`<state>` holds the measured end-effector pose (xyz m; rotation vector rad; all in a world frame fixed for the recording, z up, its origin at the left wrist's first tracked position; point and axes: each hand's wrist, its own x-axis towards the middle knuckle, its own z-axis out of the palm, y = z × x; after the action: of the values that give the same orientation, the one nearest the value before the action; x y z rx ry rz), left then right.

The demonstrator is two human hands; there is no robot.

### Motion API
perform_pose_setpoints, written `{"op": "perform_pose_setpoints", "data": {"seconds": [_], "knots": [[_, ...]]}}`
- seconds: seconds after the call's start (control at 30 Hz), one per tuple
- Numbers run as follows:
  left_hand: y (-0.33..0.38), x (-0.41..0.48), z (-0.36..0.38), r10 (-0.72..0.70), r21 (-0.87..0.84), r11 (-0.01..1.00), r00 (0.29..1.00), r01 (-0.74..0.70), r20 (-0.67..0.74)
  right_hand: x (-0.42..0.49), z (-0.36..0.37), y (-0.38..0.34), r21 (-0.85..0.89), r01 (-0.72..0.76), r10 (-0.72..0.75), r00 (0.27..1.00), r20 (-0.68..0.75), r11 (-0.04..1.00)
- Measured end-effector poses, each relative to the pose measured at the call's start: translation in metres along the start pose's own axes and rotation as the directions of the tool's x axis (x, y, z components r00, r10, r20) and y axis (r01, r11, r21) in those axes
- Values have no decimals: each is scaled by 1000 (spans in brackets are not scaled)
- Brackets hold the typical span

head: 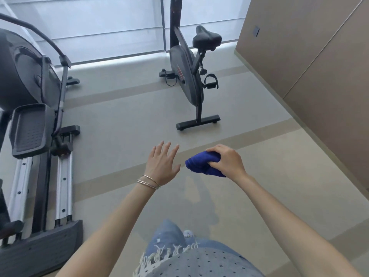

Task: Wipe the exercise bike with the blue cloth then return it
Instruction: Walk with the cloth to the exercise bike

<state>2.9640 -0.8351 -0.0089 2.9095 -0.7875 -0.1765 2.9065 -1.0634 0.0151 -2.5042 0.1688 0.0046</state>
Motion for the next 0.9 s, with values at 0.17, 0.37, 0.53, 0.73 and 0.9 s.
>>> {"op": "perform_pose_setpoints", "data": {"seconds": [0.17,0.37,0.53,0.73,0.9], "knots": [[-28,57,-2,-17,0,1000,999,17,28,64,2,5,5,-7,7,1000,23,1000],[-79,149,-15,36,20,999,999,-37,41,158,12,-2,13,-22,22,1000,-10,1000],[-126,229,-43,78,18,997,997,-79,25,244,11,-27,-3,-27,27,999,-28,1000],[-179,309,-71,119,46,992,993,-119,11,333,17,-53,2,-39,39,995,-89,999],[-203,352,-76,126,31,991,991,-127,46,387,19,-58,-6,-41,40,997,-72,999]]}}
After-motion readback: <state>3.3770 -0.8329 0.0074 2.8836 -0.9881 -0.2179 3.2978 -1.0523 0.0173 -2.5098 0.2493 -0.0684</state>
